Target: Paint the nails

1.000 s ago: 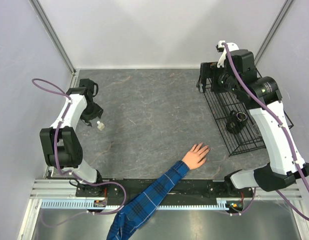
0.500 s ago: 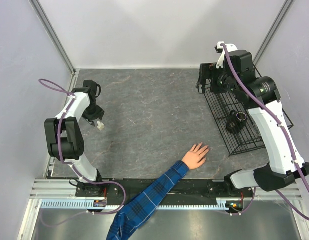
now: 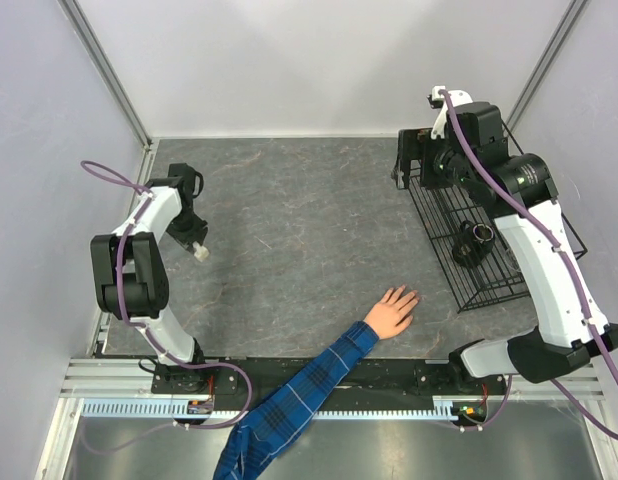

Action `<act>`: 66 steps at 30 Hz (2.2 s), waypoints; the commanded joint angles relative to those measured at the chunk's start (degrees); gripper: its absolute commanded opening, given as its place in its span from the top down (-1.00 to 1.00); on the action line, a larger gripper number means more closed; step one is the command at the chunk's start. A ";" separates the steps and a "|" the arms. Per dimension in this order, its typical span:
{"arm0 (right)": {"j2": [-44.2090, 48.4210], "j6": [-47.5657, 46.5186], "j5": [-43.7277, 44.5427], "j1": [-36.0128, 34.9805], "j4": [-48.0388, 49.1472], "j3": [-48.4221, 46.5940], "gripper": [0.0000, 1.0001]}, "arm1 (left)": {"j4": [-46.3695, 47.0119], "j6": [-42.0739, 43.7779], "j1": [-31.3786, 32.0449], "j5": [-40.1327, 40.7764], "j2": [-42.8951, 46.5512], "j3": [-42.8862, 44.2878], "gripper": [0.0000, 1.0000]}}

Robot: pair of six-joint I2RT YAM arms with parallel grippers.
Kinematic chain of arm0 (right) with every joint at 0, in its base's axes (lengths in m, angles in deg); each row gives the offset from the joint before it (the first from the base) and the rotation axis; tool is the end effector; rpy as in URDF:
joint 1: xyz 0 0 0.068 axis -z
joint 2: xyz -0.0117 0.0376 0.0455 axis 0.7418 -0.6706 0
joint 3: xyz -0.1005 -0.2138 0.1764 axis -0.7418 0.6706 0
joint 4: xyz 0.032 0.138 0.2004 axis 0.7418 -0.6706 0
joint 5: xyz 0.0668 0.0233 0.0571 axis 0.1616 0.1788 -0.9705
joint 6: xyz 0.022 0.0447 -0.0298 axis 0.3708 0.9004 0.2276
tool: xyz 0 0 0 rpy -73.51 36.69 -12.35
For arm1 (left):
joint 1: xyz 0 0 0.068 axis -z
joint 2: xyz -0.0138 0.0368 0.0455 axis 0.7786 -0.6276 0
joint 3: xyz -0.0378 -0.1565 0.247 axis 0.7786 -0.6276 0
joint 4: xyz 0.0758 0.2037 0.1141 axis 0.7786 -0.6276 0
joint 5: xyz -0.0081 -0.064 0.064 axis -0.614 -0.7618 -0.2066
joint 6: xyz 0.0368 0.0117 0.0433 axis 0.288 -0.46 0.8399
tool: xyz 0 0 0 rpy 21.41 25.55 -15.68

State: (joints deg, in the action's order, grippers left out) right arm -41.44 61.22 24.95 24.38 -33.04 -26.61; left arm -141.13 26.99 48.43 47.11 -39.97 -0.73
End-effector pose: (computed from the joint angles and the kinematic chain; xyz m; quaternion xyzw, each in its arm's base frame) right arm 0.2164 0.0895 0.4929 -0.0515 0.8803 0.1079 0.4590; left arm 0.3169 0.0266 0.2363 -0.4336 0.8857 0.0964 0.1347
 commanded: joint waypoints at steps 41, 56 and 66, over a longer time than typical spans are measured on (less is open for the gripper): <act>5.50 0.59 -1.89 -1.63 8.84 21.80 -0.96 | 1.50 13.14 43.40 -2.28 5.05 10.68 -0.30; -12.13 -25.25 -10.24 -24.74 22.38 22.44 -0.88 | 6.49 3.64 26.34 -0.61 53.22 -11.29 -0.45; -28.24 -31.14 -7.96 -29.05 17.28 12.93 -0.44 | 6.76 10.76 26.17 -3.59 53.32 -7.25 -0.45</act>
State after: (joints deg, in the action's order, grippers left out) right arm -67.50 33.99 15.99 -4.27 -14.58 -9.45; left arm -136.72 33.48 74.72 44.59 13.17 -10.52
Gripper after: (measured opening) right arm 0.740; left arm 0.723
